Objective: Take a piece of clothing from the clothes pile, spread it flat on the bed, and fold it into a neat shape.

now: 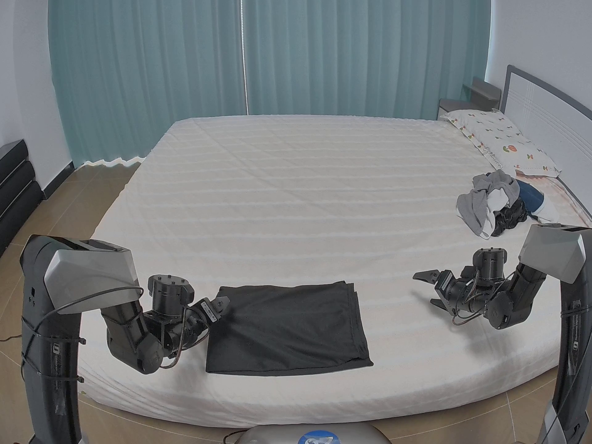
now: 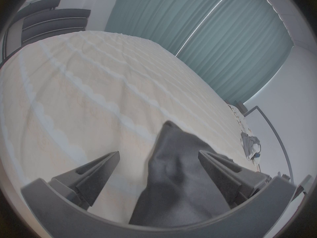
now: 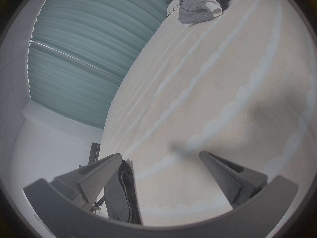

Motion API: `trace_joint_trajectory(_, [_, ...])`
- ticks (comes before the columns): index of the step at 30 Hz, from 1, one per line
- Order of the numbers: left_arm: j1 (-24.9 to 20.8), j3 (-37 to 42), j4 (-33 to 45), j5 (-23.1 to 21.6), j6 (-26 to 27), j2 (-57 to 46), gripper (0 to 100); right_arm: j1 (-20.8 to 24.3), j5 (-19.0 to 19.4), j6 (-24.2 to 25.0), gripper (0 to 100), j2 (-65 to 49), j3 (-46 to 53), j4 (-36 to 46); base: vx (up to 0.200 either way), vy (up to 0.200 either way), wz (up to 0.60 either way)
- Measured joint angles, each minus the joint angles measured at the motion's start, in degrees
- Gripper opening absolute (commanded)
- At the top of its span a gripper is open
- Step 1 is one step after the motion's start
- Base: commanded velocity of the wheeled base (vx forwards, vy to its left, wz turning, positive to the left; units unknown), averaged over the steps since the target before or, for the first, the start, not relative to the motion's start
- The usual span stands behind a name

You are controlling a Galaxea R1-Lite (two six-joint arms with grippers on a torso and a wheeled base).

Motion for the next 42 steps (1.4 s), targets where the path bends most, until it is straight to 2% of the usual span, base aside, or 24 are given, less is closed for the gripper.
trace_joint_trajectory(4, [1.71, 0.06, 0.02, -0.10, 0.32, -2.17, 100, 0.00, -0.46, -0.18, 100, -0.22, -0.07, 0.02, 0.000, 0.000, 0.00])
trace_joint_trajectory(11, [2.93, 1.02, -0.35, 0.20, 2.10, -5.71, 100, 0.11, -4.51, -2.45, 100, -4.96, 3.34, 0.21, 0.000, 0.000, 0.00])
trace_joint_trajectory(20, [4.60, 9.33, -5.42, 0.34, 4.95, -16.34, 100, 0.09, -5.34, -7.47, 100, -18.27, 13.59, 0.21, 0.000, 0.000, 0.00])
trace_joint_trajectory(29, [6.50, 17.01, -6.22, 0.56, 10.69, -34.69, 100, -0.33, -5.50, -15.81, 100, -39.34, 25.75, 0.21, 0.000, 0.000, 0.00])
trace_joint_trajectory(34, [7.98, 20.76, -5.53, 0.66, 16.64, -45.42, 100, -0.50, -5.50, -21.65, 100, -53.35, 31.95, 0.65, 0.000, 0.000, 0.00])
trace_joint_trajectory(38, [8.94, 23.26, -2.82, 0.83, 21.28, -54.14, 100, -0.55, -5.50, -26.55, 100, -64.39, 36.61, 2.46, 0.000, 0.000, 0.00])
trace_joint_trajectory(42, [9.59, 24.89, 3.80, 1.68, 24.54, -64.02, 100, -0.61, -5.45, -30.16, 100, -75.94, 40.77, 7.25, 0.000, 0.000, 0.00])
